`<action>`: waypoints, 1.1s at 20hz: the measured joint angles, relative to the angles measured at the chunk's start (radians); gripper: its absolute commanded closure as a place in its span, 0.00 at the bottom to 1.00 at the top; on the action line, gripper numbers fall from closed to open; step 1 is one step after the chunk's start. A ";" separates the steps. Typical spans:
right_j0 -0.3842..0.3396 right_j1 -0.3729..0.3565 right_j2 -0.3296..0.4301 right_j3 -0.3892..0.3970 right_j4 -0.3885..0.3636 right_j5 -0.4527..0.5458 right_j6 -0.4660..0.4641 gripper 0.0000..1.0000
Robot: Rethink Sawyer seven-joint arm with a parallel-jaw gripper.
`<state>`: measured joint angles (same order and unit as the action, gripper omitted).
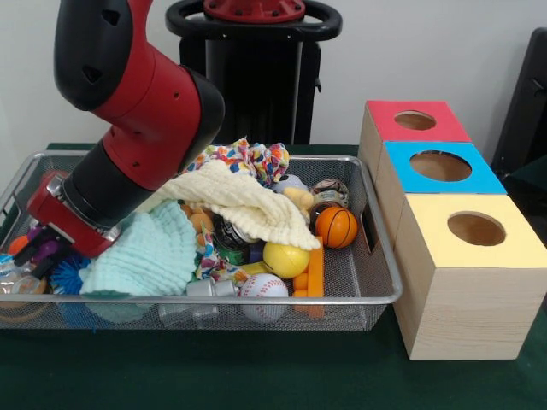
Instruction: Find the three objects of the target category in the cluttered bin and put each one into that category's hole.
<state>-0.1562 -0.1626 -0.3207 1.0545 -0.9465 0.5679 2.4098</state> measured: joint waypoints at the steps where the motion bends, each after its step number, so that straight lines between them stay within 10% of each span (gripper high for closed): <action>1: 0.000 0.000 0.000 0.000 0.000 0.000 0.000 1.00; 22: 0.080 0.007 -0.011 0.004 0.000 0.052 0.000 1.00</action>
<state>-0.0763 -0.1558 -0.3318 1.0589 -0.9461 0.6197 2.4098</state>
